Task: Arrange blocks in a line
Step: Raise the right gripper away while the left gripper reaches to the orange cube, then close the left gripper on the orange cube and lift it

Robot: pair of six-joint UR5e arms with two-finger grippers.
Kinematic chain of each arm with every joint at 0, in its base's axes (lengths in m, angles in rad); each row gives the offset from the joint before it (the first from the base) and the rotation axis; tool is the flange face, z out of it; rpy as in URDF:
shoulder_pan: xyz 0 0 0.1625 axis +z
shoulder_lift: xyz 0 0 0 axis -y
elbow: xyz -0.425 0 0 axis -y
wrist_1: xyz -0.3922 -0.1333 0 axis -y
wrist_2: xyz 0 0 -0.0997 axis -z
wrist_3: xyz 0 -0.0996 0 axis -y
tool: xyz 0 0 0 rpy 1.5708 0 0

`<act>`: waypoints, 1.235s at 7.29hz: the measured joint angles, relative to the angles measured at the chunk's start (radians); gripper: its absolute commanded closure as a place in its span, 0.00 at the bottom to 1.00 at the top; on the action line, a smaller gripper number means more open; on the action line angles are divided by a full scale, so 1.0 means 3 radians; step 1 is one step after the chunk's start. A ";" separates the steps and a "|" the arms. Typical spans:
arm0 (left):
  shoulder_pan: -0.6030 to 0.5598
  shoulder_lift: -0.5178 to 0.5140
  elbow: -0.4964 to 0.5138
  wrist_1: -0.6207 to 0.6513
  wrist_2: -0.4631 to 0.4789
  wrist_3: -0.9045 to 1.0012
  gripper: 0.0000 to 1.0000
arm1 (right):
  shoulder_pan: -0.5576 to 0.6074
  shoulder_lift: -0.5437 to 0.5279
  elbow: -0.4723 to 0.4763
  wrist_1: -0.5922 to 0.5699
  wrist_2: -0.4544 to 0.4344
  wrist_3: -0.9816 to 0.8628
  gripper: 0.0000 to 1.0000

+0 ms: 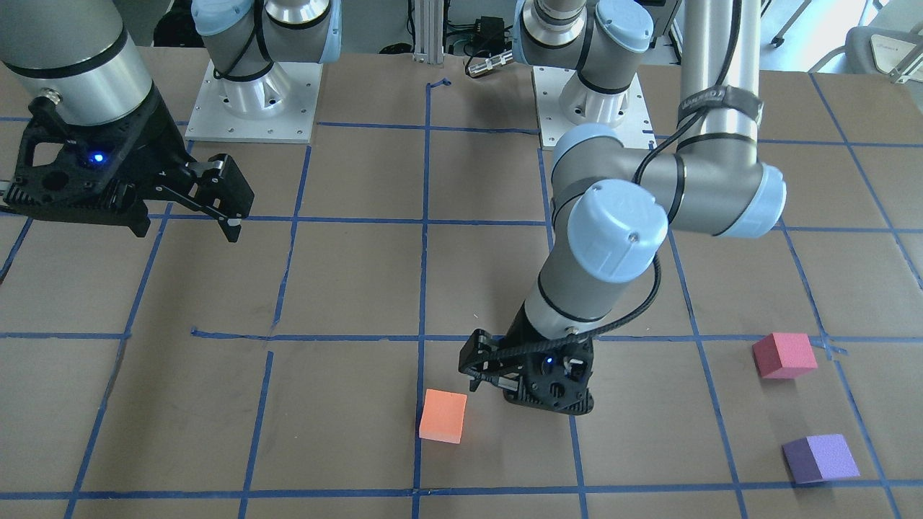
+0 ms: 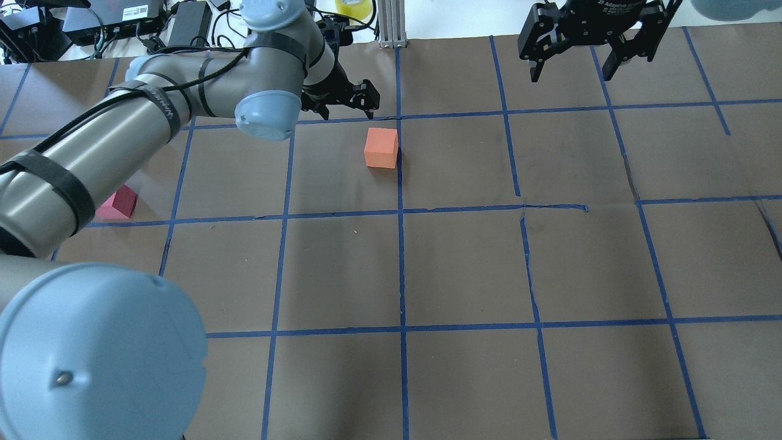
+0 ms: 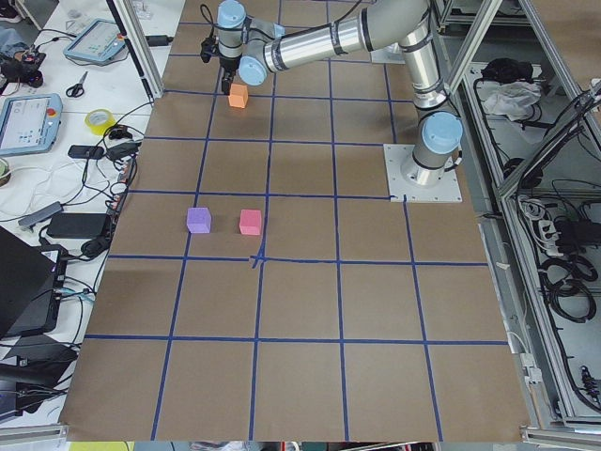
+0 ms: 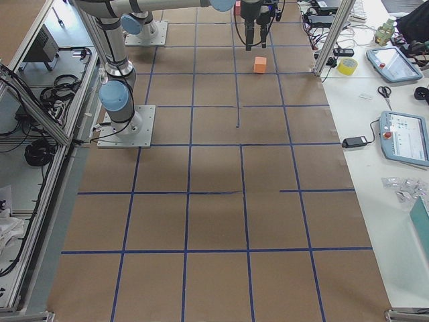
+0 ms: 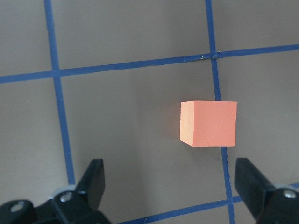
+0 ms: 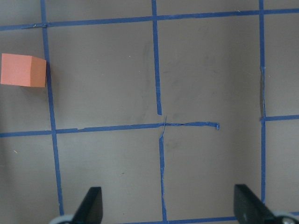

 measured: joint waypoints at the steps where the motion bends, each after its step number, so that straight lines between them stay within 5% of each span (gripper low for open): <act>1: -0.0055 -0.0106 0.0058 0.0062 -0.0003 -0.0038 0.00 | 0.0000 -0.0083 0.0110 -0.0015 -0.0006 -0.0006 0.00; 6: -0.0180 -0.0382 0.0116 0.0099 -0.0009 -0.0097 0.00 | -0.0015 -0.0173 0.0206 -0.0037 -0.0007 -0.0046 0.00; 8: -0.0193 -0.0417 0.0118 0.0105 0.0008 -0.0106 0.48 | -0.0016 -0.0187 0.0208 -0.0041 0.0006 -0.0051 0.00; 9: -0.0194 -0.0435 0.0120 0.0110 0.0025 -0.0108 0.59 | -0.0016 -0.0188 0.0209 -0.0042 -0.0001 -0.0051 0.00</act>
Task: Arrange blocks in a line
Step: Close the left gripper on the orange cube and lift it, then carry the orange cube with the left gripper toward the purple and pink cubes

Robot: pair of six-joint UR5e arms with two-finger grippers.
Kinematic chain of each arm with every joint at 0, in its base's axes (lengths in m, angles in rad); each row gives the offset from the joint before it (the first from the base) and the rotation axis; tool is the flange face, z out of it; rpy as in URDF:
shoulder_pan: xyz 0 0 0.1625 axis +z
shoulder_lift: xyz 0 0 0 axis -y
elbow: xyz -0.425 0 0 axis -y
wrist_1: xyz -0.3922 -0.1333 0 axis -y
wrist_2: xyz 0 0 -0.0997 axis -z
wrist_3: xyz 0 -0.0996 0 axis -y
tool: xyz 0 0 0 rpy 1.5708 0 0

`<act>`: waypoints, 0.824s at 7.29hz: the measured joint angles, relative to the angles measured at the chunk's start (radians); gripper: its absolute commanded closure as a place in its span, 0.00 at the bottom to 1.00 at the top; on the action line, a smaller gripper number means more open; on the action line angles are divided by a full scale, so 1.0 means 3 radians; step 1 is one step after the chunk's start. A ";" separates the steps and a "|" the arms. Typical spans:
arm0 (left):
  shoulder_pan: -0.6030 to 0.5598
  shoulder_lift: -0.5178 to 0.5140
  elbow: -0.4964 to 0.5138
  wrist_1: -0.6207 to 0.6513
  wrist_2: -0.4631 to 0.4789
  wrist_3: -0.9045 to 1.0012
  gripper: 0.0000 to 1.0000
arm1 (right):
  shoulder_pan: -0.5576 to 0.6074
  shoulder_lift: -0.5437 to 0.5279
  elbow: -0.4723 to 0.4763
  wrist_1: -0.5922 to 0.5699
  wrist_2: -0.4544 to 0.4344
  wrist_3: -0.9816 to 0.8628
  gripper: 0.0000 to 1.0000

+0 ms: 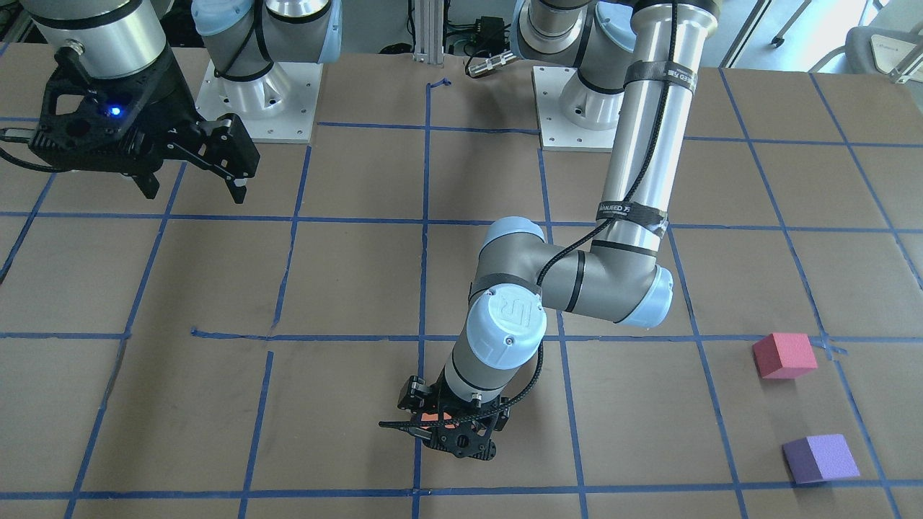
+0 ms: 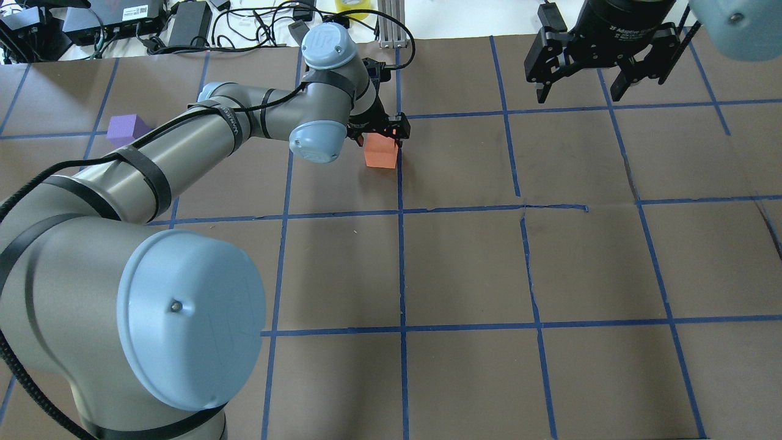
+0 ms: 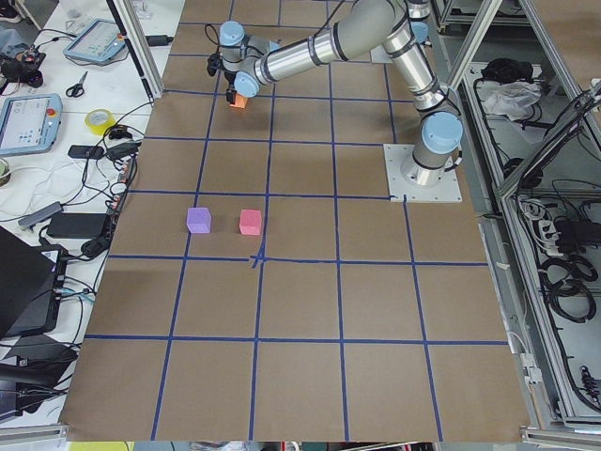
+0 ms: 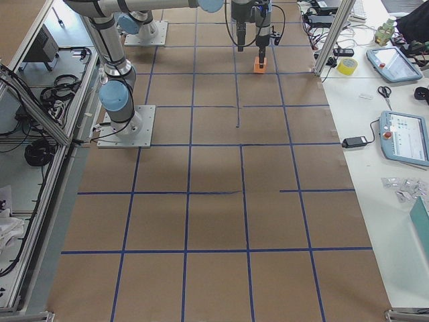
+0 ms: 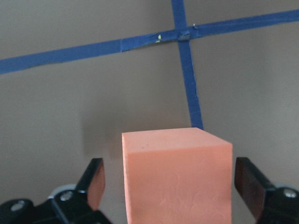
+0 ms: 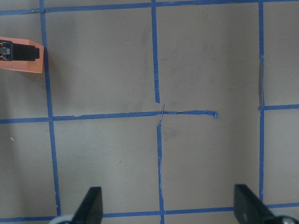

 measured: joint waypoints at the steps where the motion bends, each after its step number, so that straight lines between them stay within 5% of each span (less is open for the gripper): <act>1: -0.0001 -0.0002 -0.0002 0.0003 0.0010 0.0011 0.87 | 0.0000 -0.0001 0.0001 -0.0002 -0.0007 0.0000 0.00; 2: -0.0001 0.0039 -0.0001 0.0002 0.0026 0.0026 1.00 | 0.0000 -0.0001 0.0001 -0.0003 -0.0008 0.0000 0.00; 6: 0.0533 0.0434 -0.0026 -0.0271 0.0061 0.0049 1.00 | 0.0000 -0.0005 0.0002 -0.0004 -0.0019 0.0003 0.00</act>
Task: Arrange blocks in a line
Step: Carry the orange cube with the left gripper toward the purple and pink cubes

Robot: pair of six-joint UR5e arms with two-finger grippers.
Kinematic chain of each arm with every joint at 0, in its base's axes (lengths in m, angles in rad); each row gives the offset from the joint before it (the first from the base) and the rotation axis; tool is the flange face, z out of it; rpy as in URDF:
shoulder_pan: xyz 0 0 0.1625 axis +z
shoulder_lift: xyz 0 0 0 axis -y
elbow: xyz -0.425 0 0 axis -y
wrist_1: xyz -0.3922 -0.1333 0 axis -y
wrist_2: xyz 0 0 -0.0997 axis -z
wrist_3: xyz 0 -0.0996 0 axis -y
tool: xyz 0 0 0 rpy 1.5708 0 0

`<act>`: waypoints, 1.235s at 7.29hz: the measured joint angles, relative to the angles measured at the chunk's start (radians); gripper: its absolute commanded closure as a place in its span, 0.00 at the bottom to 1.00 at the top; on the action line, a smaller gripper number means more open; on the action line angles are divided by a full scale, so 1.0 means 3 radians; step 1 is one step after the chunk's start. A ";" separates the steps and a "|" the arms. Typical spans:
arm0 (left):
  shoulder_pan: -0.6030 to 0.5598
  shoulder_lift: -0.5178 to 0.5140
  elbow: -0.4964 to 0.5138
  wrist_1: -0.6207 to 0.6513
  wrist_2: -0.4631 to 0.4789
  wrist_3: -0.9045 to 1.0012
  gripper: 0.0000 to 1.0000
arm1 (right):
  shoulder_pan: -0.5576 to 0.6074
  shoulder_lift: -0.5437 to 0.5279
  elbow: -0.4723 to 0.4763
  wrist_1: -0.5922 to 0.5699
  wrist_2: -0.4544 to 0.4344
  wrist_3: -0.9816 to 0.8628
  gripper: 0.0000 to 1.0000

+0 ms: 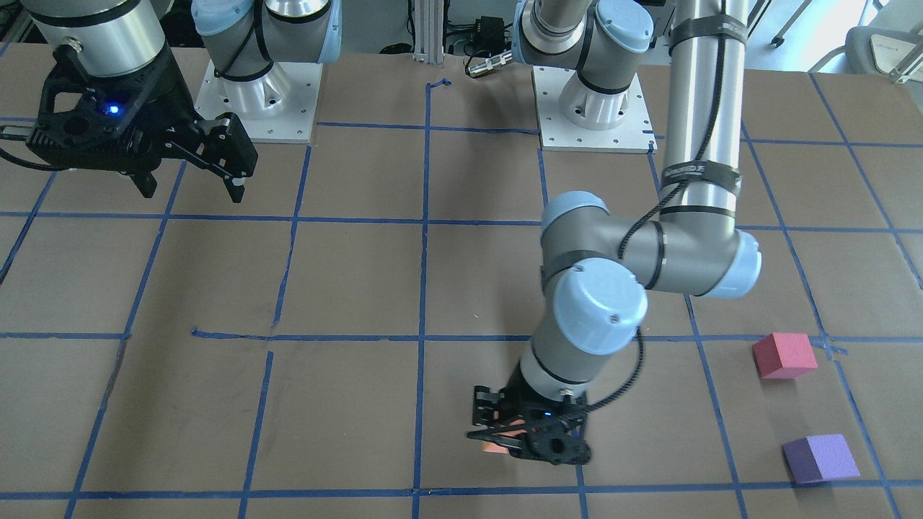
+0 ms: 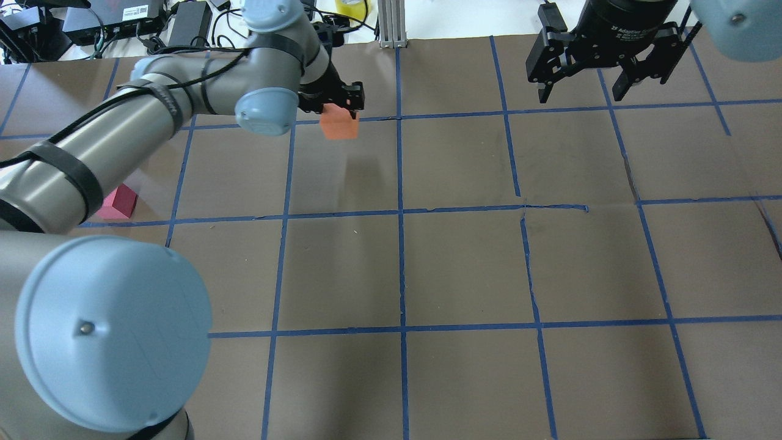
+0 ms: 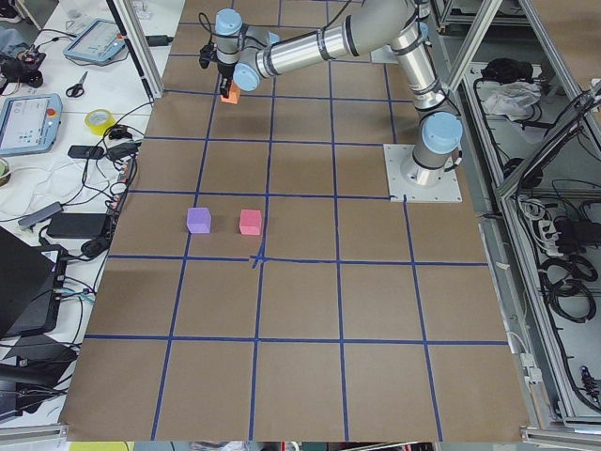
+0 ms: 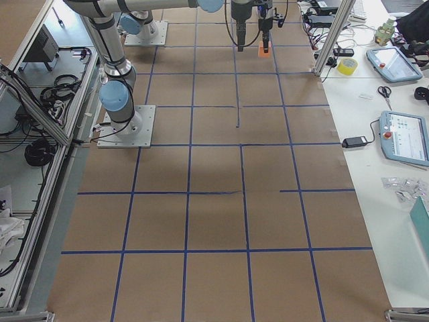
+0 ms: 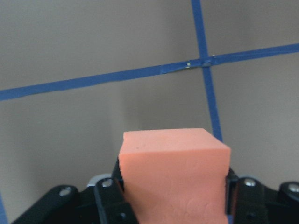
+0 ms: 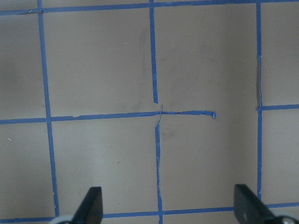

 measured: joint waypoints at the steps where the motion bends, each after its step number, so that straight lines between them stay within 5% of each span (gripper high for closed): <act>1: 0.0292 0.0062 -0.0004 -0.0121 0.0002 0.0066 1.00 | 0.0000 -0.0001 0.0000 -0.0001 -0.0004 0.0001 0.00; 6: 0.1664 0.0089 -0.0030 -0.0432 0.0026 0.1574 1.00 | 0.0002 0.0000 0.0004 -0.0002 -0.0004 0.0005 0.00; 9: 0.1913 0.0037 0.0019 -0.0412 0.0059 0.1875 1.00 | 0.0000 0.0003 0.0005 -0.0002 -0.0006 0.0007 0.00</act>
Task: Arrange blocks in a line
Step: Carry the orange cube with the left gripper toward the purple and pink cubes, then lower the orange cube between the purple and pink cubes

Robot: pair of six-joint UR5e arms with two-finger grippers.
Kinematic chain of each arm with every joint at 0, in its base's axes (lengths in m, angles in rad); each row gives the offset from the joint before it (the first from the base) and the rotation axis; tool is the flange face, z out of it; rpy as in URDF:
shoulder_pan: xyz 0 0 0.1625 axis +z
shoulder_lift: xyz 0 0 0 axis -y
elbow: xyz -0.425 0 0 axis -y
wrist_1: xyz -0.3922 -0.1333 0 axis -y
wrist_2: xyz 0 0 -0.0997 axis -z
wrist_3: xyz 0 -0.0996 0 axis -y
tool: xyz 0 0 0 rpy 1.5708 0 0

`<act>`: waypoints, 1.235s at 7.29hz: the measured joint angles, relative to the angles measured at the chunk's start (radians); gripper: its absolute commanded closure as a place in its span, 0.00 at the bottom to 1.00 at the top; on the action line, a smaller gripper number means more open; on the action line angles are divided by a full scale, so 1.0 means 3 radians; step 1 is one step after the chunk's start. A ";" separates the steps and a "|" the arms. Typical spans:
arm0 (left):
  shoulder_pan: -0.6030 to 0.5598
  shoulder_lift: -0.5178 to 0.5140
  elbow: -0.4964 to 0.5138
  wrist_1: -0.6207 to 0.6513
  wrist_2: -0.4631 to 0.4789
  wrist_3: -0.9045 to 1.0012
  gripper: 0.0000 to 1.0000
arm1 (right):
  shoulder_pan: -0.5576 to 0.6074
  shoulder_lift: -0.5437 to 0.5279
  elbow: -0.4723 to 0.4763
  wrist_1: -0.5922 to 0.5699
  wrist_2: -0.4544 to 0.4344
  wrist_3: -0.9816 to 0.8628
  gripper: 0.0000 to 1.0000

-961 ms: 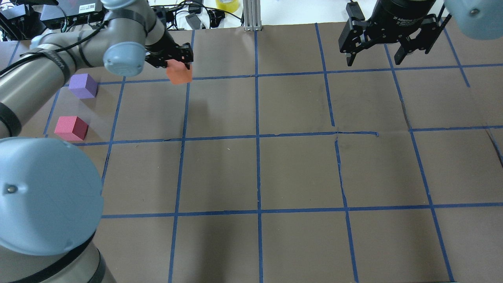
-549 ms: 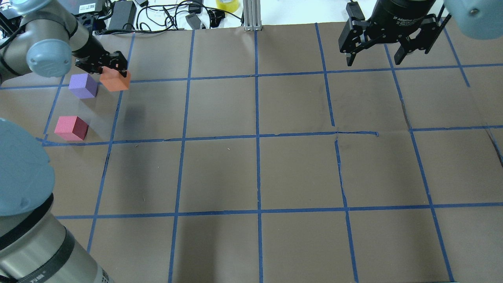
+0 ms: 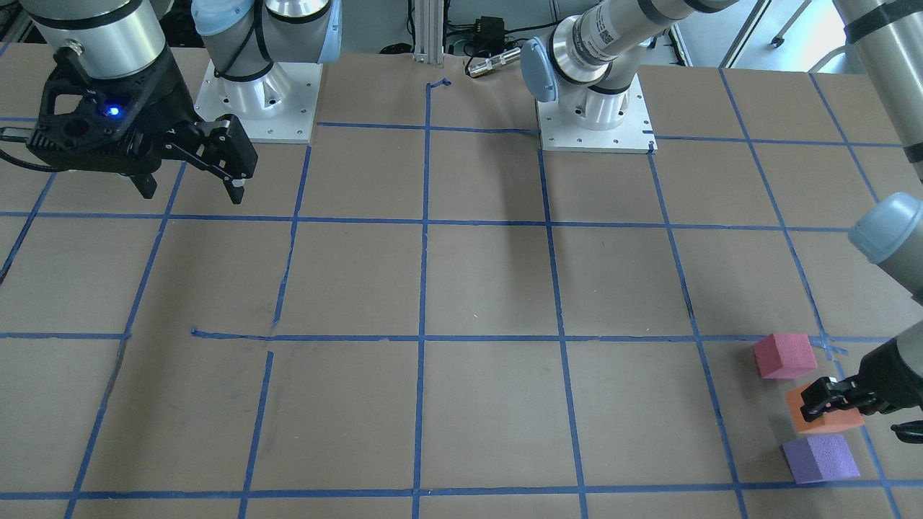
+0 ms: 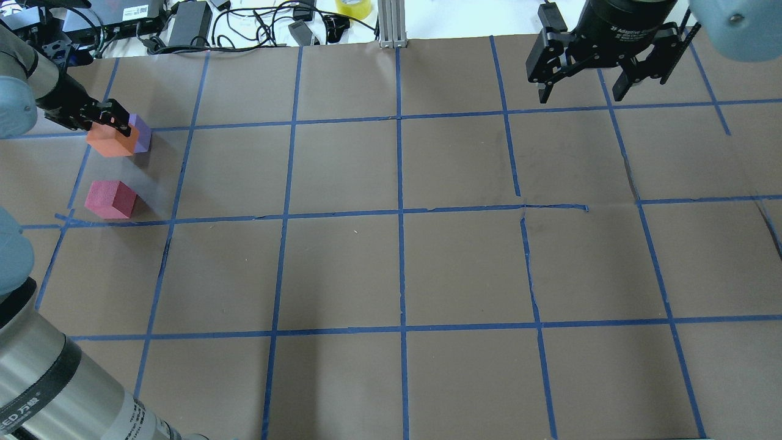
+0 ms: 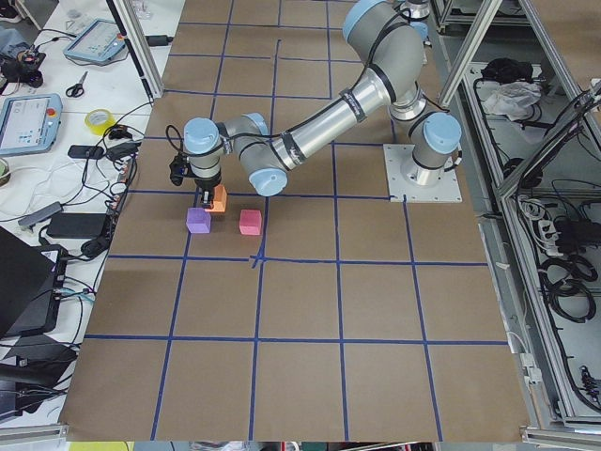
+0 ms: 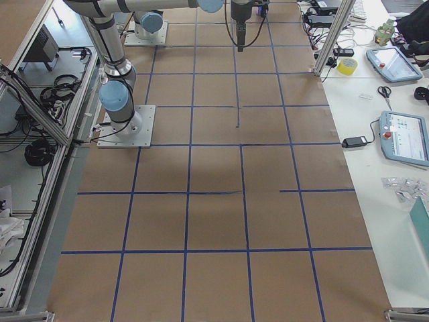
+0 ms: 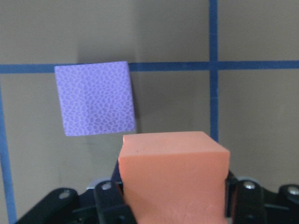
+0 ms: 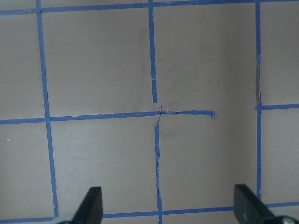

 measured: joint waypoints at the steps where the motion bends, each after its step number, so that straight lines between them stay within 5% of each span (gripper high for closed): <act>1: 0.0014 -0.0027 0.0008 0.0005 0.0003 -0.0048 1.00 | 0.0000 0.0000 0.0000 0.0000 0.0000 0.0000 0.00; 9: 0.0094 -0.0212 -0.0065 0.0200 0.0002 0.0066 1.00 | -0.0003 0.0000 0.0000 -0.0001 0.0000 -0.0004 0.00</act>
